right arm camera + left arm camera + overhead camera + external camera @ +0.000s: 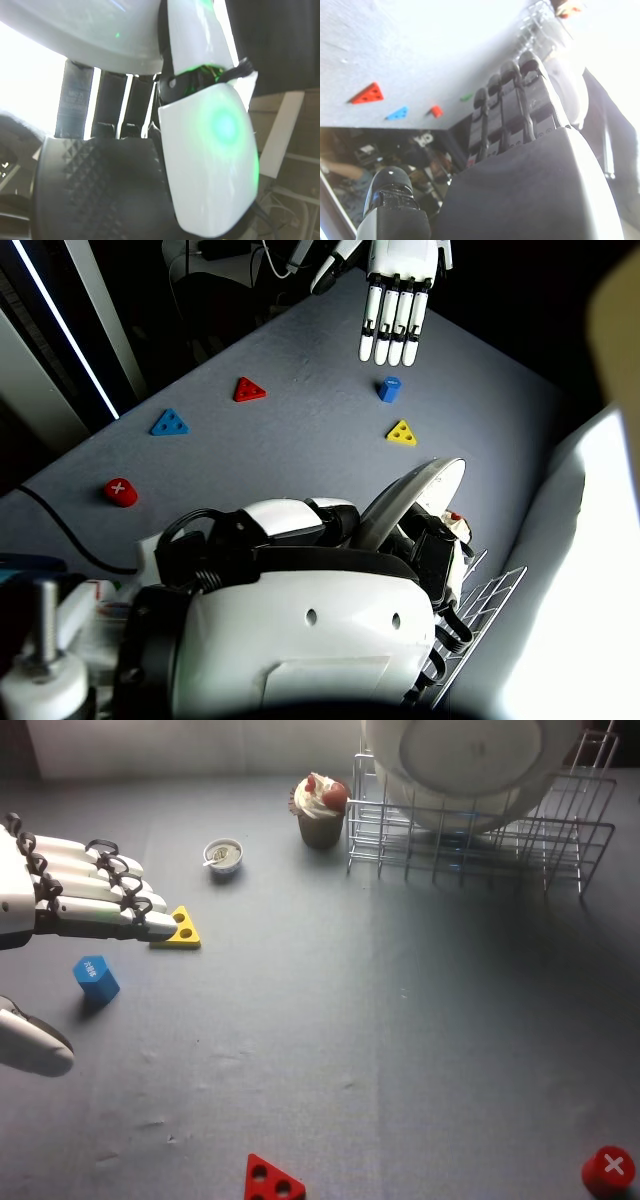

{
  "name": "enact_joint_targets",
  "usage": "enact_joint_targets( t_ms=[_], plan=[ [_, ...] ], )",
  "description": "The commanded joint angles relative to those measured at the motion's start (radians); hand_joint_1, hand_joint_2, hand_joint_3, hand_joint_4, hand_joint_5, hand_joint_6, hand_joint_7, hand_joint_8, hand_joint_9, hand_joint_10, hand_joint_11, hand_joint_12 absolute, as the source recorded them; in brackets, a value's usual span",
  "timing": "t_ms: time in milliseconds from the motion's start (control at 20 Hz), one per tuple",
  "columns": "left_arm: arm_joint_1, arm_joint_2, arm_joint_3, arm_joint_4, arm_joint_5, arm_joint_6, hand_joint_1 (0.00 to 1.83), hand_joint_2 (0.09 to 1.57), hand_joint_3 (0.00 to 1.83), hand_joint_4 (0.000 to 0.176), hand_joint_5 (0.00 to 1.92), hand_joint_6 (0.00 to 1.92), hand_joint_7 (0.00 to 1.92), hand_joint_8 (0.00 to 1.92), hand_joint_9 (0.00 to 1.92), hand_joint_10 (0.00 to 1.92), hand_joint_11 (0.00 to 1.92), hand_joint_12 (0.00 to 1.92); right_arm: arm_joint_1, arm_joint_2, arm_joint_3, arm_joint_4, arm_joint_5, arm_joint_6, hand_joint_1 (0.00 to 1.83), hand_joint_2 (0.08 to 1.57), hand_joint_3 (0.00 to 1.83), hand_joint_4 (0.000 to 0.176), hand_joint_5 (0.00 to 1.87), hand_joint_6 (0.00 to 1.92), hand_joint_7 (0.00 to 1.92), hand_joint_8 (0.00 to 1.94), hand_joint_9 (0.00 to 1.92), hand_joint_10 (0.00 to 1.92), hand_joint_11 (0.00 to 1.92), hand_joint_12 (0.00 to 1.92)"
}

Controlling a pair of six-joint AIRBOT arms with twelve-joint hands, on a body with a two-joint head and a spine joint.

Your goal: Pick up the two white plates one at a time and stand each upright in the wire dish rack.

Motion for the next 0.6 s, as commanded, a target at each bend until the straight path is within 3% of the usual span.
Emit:
enact_joint_targets(
  t_ms=[0, 550],
  plan=[
    [-0.014, 0.005, 0.002, -0.07, -0.057, -0.002, 0.02, 0.98, 0.0, 0.0, 0.18, 0.01, 0.22, 0.01, 0.22, 0.01, 0.2, 0.01, 0.01, 0.006, 0.009, 0.077, 0.087, 0.02, 1.5, 1.03, 0.0, 0.0, 0.98, 0.89, 1.2, 0.35, 1.24, 0.53, 1.01, 1.31],
    [-0.014, 0.006, 0.001, -0.071, -0.062, -0.002, 0.02, 0.98, 0.0, 0.0, 0.16, 0.01, 0.22, 0.01, 0.21, 0.01, 0.2, 0.01, -0.049, -0.015, 0.053, 0.17, 0.125, -0.052, 1.5, 1.04, 0.0, 0.0, 0.97, 0.93, 1.21, 0.34, 1.21, 0.58, 0.99, 1.35]
  ],
)
